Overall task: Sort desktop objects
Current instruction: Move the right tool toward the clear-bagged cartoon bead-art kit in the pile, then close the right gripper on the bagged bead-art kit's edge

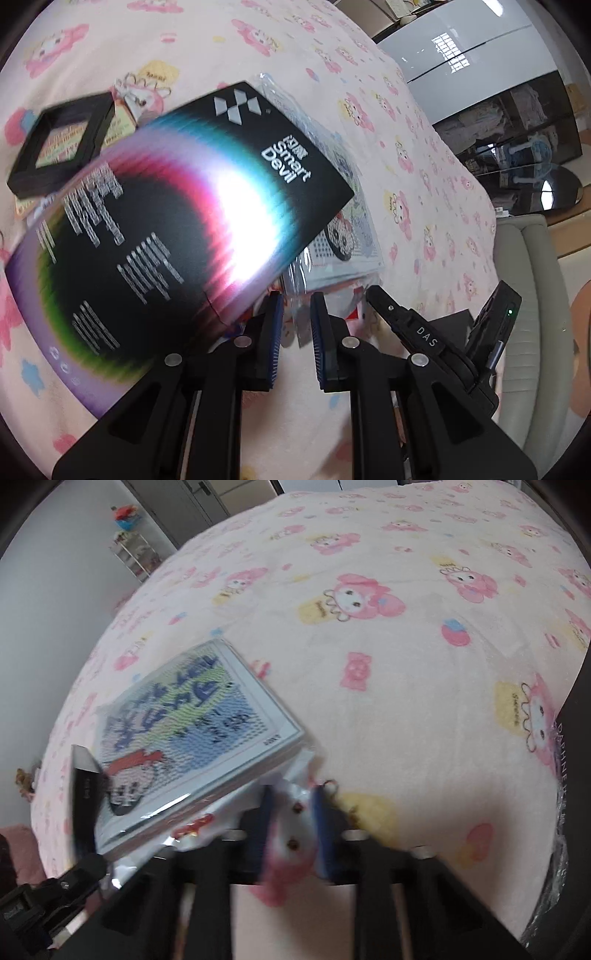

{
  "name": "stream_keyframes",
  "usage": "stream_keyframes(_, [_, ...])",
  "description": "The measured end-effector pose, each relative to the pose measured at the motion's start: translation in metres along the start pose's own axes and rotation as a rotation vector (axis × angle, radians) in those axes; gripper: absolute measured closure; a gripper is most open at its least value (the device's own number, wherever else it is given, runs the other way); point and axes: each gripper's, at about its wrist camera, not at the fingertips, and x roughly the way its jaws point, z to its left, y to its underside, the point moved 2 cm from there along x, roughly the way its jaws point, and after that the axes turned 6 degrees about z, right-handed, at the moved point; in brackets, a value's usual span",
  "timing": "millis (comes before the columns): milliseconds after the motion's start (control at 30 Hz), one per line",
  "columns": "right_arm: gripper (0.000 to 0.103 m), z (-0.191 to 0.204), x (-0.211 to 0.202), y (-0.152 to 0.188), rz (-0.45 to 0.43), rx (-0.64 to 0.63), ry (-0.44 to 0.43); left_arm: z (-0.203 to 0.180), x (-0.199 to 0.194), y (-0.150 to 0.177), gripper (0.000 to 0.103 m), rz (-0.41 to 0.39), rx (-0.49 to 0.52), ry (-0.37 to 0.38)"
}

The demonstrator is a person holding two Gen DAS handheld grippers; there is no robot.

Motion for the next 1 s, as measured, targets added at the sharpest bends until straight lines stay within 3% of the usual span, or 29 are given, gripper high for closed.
stream_keyframes(67, [0.1, 0.005, -0.007, 0.002, -0.017, -0.002, -0.033, 0.001, 0.001, 0.001, 0.089, 0.009, -0.018, 0.018])
stream_keyframes(200, [0.1, 0.021, -0.021, 0.008, -0.052, -0.068, -0.02, 0.004, -0.001, 0.004, 0.087, 0.014, -0.042, 0.045])
stream_keyframes(367, [0.1, 0.022, -0.023, 0.021, -0.006, -0.065, -0.046, 0.004, -0.002, 0.005, 0.07, 0.015, -0.055, 0.089])
stream_keyframes(467, [0.097, 0.018, -0.019, 0.029, 0.029, -0.056, -0.05, 0.001, -0.001, 0.006, 0.07, 0.01, -0.048, 0.084])
stream_keyframes(533, [0.095, 0.014, -0.016, 0.027, 0.036, -0.029, -0.061, 0.002, 0.001, 0.005, 0.075, 0.012, -0.048, 0.09])
stream_keyframes(600, [0.088, 0.01, -0.014, 0.026, 0.041, 0.003, -0.091, 0.003, 0.007, 0.003, 0.087, 0.027, -0.049, 0.087])
stream_keyframes(633, [0.086, 0.008, -0.014, 0.025, 0.043, 0.017, -0.105, 0.003, 0.011, 0.003, 0.099, 0.04, -0.047, 0.083])
stream_keyframes(667, [0.083, 0.009, -0.015, 0.024, 0.041, 0.023, -0.116, 0.002, 0.014, 0.003, 0.101, 0.049, -0.045, 0.079])
stream_keyframes(800, [0.082, 0.017, -0.021, 0.029, 0.037, 0.01, -0.14, -0.004, 0.007, 0.007, 0.103, 0.031, -0.023, 0.078])
stream_keyframes(1000, [0.082, 0.022, -0.043, 0.051, 0.043, -0.018, -0.143, -0.002, -0.026, 0.042, 0.103, 0.047, 0.003, 0.085])
